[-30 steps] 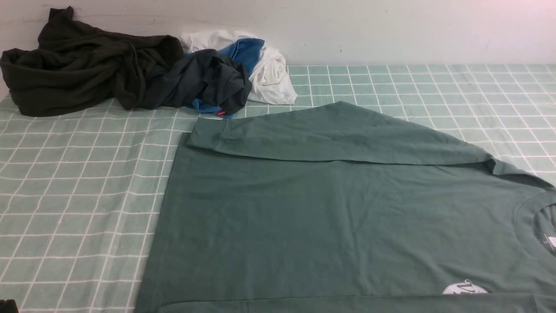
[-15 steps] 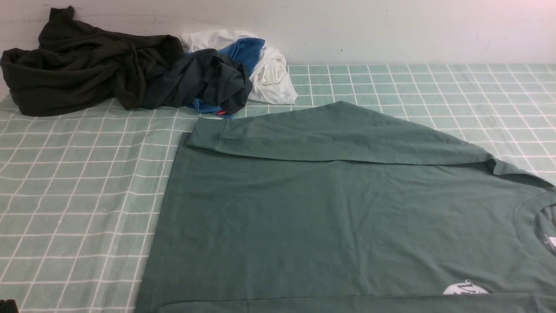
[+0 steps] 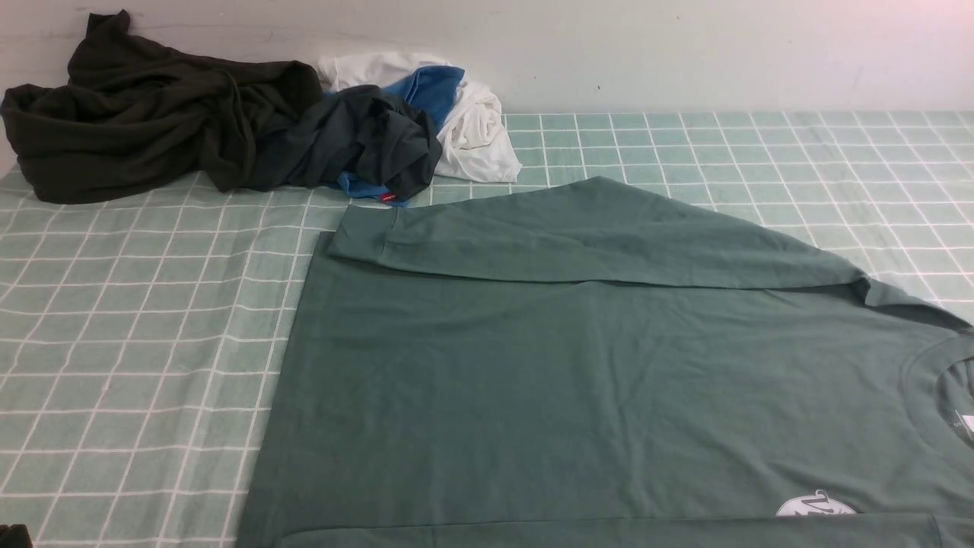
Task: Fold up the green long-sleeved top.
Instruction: Use the left arm to clamp the cuff closest to it
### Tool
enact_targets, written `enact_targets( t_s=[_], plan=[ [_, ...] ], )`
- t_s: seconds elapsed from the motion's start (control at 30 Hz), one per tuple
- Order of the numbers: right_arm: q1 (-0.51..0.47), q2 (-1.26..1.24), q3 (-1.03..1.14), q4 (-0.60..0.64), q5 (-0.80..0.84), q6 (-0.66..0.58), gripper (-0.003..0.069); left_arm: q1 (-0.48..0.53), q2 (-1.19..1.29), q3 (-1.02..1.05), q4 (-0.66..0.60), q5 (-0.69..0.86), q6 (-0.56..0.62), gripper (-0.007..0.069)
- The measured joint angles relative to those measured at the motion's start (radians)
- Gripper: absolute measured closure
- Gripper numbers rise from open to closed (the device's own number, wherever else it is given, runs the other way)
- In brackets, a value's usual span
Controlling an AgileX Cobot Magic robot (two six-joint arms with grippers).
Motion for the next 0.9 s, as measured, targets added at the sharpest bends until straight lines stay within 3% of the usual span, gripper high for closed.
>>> enact_targets(
  t_s=[0.9],
  plan=[
    [0.0, 0.0, 0.0, 0.019, 0.0, 0.0, 0.0673, 0.0, 0.0, 0.0, -0.011, -0.001, -0.013, 0.0628]
  ],
)
